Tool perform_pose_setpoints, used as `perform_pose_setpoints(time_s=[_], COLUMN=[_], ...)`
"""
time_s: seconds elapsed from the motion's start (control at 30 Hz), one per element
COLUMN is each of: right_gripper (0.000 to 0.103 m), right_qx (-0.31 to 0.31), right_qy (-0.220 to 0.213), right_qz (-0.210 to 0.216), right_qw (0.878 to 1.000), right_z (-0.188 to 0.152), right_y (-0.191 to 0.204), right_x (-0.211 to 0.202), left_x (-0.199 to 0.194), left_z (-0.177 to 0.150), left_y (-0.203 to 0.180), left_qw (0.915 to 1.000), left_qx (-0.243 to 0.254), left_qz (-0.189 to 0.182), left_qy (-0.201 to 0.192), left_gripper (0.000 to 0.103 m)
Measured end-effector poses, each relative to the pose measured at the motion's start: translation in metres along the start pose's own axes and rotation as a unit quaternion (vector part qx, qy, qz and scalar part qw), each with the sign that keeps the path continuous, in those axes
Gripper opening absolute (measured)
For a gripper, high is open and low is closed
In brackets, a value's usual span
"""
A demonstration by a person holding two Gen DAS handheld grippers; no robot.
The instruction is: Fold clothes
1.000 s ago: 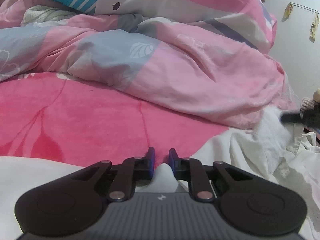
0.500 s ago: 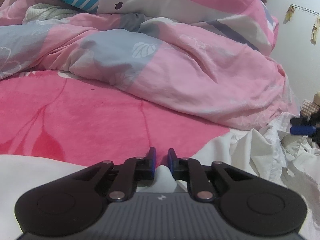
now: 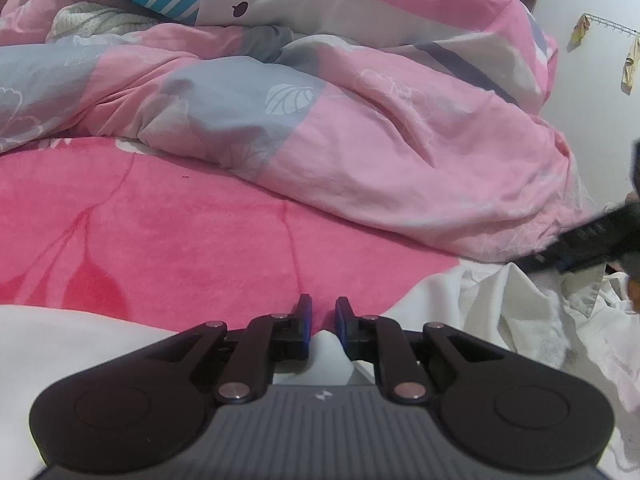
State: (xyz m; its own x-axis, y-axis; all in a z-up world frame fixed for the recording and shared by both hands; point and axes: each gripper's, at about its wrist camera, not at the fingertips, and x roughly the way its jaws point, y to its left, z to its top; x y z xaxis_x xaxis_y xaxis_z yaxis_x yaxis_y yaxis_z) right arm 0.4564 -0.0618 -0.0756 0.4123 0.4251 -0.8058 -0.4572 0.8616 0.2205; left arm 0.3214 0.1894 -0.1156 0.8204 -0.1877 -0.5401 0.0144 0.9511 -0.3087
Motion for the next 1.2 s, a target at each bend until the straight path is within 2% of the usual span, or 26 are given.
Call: perform_pose_setpoints(time_s=[0.1, 0.2, 0.37, 0.43, 0.53, 0.6, 0.77, 0.97, 1.0, 1.03, 1.07, 1.2], right_gripper=[0.033, 0.034, 0.034, 0.034, 0.038, 0.040, 0.041, 0.040, 0.038, 0.026, 0.009, 0.004], right_qx=[-0.032, -0.030, 0.042, 0.093, 0.173, 0.194, 0.207, 0.172, 0.163, 0.157, 0.152, 0.168], right_qy=[-0.025, -0.037, -0.038, -0.061, -0.079, -0.073, -0.040, -0.019, -0.016, -0.015, -0.015, -0.071], right_qz=[-0.022, -0.036, -0.014, 0.018, 0.072, 0.076, 0.062, 0.050, 0.045, 0.041, 0.038, 0.078], right_qw=[0.999, 0.998, 0.998, 0.994, 0.979, 0.975, 0.976, 0.984, 0.985, 0.987, 0.987, 0.980], right_z=[-0.029, -0.062, -0.090, -0.090, -0.079, -0.068, -0.048, -0.042, -0.042, -0.042, -0.042, -0.038], right_y=[0.003, -0.003, -0.029, -0.041, -0.056, -0.056, -0.048, -0.038, -0.036, -0.035, -0.035, -0.040], right_x=[-0.034, -0.059, -0.069, -0.075, -0.074, -0.064, -0.031, -0.016, -0.015, -0.014, -0.012, -0.022], left_x=[0.000, 0.000, 0.000, 0.000, 0.000, 0.000, 0.000, 0.000, 0.000, 0.000, 0.000, 0.000], left_z=[0.000, 0.000, 0.000, 0.000, 0.000, 0.000, 0.000, 0.000, 0.000, 0.000, 0.000, 0.000], left_y=[0.000, 0.000, 0.001, 0.001, 0.001, 0.001, 0.001, 0.002, 0.002, 0.002, 0.003, 0.008], left_qw=[1.0000, 1.0000, 1.0000, 1.0000, 1.0000, 1.0000, 1.0000, 1.0000, 1.0000, 1.0000, 1.0000, 0.9996], left_qx=[0.000, 0.000, -0.001, -0.001, -0.002, -0.002, -0.004, -0.005, -0.004, -0.005, -0.006, -0.027], left_qz=[0.000, 0.001, 0.001, 0.001, 0.001, 0.000, -0.001, -0.003, -0.003, -0.003, -0.002, 0.003], left_qy=[0.000, 0.001, 0.002, 0.002, 0.002, 0.002, 0.002, 0.003, 0.003, 0.003, 0.003, 0.000], left_gripper=[0.013, 0.013, 0.013, 0.013, 0.013, 0.013, 0.013, 0.013, 0.013, 0.013, 0.013, 0.006])
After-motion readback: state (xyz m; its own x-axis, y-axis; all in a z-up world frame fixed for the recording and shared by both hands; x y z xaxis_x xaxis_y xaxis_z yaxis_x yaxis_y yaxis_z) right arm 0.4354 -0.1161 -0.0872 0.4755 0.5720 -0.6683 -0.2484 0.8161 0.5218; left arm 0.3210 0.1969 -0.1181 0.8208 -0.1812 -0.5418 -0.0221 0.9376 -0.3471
